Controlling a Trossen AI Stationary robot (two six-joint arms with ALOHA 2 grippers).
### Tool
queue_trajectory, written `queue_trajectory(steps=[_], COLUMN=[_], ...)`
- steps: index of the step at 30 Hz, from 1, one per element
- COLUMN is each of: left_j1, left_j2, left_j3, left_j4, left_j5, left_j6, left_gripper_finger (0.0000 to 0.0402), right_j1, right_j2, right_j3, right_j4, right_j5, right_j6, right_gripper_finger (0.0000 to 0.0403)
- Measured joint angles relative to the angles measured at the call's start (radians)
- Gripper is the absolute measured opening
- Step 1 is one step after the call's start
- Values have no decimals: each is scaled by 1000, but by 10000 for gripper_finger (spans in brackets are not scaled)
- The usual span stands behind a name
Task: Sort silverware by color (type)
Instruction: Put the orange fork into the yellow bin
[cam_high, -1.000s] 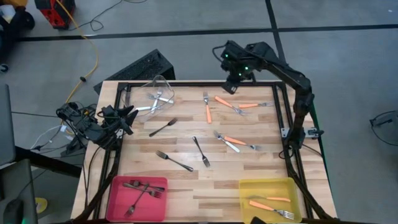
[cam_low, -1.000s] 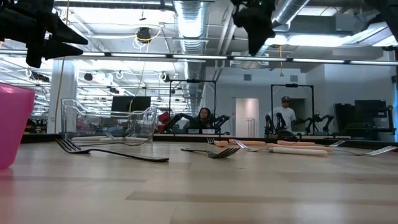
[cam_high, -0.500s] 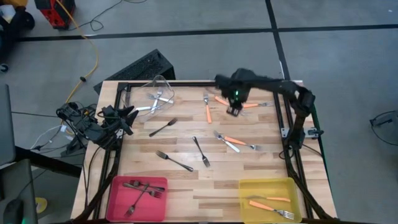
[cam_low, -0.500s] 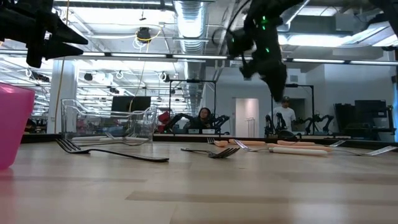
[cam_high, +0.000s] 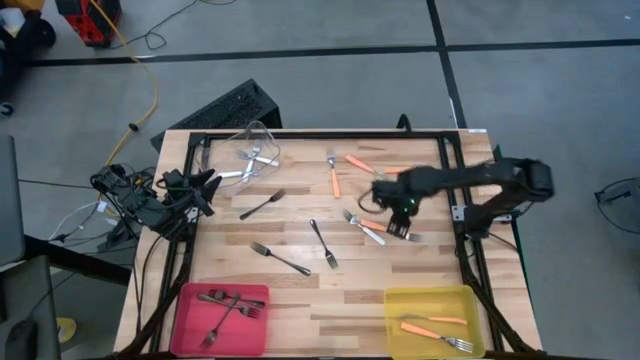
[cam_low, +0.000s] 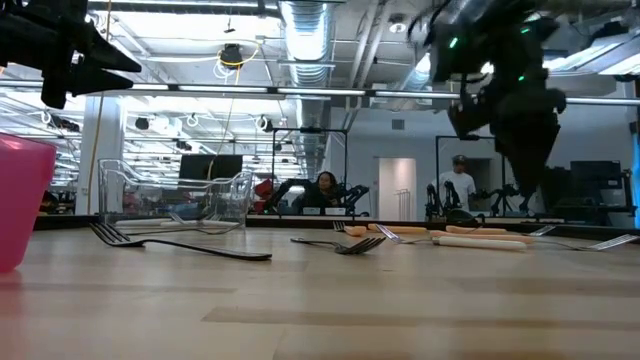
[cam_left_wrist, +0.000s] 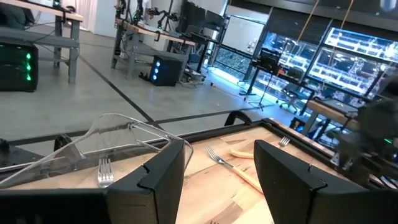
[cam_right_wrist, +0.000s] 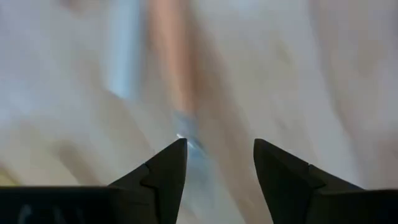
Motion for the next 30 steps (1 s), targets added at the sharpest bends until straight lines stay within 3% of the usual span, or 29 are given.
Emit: queue_trajectory(steps=[4,9,30], left_j1=[0,0,0], left_j2=[0,0,0], left_j3=[0,0,0], left_j4=[0,0,-3], left_j5=[-3,-4,3], left_j6=[0,-6,-14], left_gripper_finger=[178,178,178], right_j1=[102,154,151], right_j2=[-104,-120,152], right_j3=[-111,-177,-176], right_j4=[234,394,453], right_j5=[79,222,116], right_j6=[69,47,45], right_gripper_finger=[210,210,200])
